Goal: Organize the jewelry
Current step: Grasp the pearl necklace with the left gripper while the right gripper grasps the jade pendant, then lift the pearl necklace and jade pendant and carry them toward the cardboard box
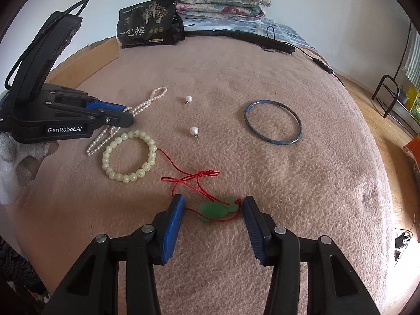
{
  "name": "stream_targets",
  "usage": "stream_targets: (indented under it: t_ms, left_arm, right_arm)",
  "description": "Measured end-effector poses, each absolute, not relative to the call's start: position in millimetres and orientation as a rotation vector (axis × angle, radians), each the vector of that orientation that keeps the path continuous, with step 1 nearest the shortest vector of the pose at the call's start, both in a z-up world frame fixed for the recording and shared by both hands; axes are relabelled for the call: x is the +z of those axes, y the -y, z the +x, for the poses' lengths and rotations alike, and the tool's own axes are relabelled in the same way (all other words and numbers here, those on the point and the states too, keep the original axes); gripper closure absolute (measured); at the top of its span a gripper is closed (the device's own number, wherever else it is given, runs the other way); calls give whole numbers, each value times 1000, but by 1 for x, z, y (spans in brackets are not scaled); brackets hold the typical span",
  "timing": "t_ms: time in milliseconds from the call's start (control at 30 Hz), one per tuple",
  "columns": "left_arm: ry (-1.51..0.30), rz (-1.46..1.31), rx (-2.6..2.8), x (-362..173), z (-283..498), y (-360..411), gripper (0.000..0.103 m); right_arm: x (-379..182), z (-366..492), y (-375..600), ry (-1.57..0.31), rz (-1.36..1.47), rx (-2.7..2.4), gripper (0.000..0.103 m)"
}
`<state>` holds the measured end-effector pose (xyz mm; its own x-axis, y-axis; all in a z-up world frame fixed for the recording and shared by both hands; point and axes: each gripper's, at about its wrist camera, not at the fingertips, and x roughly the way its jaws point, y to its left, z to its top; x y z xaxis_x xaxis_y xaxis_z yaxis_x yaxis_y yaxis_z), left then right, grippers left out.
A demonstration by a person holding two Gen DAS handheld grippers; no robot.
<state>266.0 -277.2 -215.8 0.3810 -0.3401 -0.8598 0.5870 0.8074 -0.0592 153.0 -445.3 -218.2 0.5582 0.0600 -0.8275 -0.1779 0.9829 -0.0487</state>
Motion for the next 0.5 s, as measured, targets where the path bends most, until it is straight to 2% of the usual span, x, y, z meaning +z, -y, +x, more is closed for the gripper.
stream_targets:
  t_ms: [100,233,500]
  left_arm:
    - [-1014,272,-601,-216,265,276,95]
    - [-1013,252,-603,-214,264,273,97]
    - [-1013,200,-600,-205,262,261,98]
  right_arm:
    - [-219,153,444,-973,-142,148,60]
    - [-219,155,447,-970,-111,165,74]
    - [-216,155,454,-961,-60,173,75]
